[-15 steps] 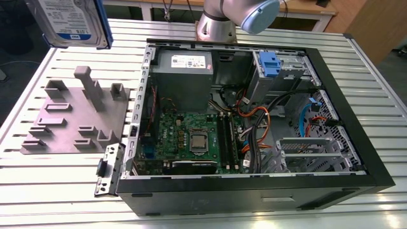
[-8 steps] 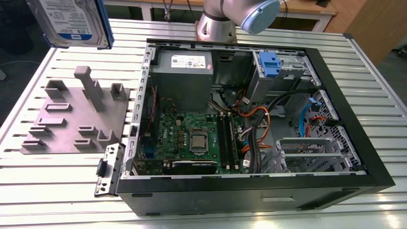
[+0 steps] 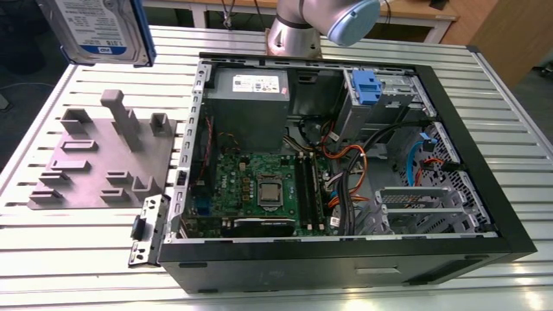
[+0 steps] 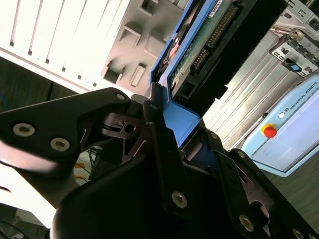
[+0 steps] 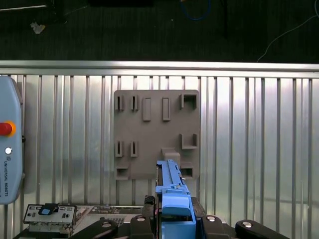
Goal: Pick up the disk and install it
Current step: 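Pick up the disk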
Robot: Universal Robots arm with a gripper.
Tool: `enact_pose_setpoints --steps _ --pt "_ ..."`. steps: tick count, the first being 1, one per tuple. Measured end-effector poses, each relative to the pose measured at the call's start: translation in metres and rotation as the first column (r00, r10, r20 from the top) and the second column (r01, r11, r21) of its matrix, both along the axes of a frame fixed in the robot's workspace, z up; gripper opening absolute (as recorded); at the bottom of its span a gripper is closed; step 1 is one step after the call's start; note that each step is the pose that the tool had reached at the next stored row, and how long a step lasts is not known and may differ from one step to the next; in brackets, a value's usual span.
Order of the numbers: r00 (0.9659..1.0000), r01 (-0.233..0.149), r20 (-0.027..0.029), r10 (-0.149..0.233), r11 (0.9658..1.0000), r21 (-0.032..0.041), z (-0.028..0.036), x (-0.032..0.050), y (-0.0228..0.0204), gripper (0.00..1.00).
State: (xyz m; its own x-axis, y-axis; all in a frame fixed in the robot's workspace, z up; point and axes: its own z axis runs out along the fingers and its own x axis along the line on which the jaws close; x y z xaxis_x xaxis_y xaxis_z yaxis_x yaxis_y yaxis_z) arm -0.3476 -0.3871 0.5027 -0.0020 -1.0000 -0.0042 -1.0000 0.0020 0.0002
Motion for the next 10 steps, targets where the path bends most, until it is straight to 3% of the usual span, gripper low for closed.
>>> enact_pose_setpoints --steps 10 --pt "1.0000 0.000 0.0000 0.000 1.0000 0.0000 0.0000 0.0021 0.0000 0.36"
